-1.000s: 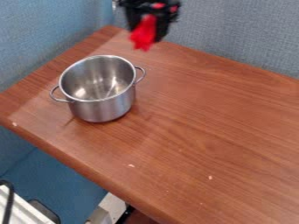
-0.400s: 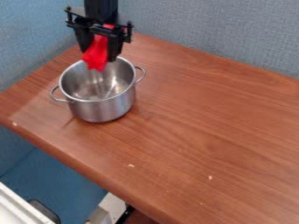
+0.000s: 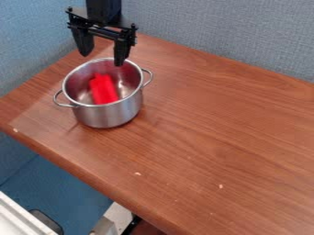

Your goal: Put the red object in the metal pot

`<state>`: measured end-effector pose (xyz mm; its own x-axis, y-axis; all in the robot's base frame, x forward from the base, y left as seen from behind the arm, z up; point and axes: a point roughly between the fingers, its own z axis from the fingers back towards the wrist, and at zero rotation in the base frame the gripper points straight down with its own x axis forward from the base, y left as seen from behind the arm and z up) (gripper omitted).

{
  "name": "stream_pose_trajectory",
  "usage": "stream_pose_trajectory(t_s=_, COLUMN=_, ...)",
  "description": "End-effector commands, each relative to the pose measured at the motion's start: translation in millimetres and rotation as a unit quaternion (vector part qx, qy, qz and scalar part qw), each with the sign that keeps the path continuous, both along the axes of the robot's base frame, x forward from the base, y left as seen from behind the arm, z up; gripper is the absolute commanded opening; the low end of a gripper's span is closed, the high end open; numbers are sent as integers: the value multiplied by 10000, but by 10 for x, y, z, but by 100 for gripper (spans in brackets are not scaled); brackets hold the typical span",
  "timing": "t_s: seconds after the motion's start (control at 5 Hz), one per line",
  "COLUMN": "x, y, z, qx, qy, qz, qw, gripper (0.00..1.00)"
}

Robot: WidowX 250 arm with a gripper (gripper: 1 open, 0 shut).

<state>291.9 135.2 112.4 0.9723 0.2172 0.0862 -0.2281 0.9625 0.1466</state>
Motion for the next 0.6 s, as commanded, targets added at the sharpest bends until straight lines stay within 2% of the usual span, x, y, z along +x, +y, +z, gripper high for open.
stream_pose_trajectory(t_s=0.0, x=-27, y=98, z=170, qx=210, qy=-272, qz=89, qw=9994, gripper=100)
stream_pose_trajectory(t_s=0.4, x=-50, y=111, z=126, qx=255, qy=-270, qz=101, qw=9993, gripper=100)
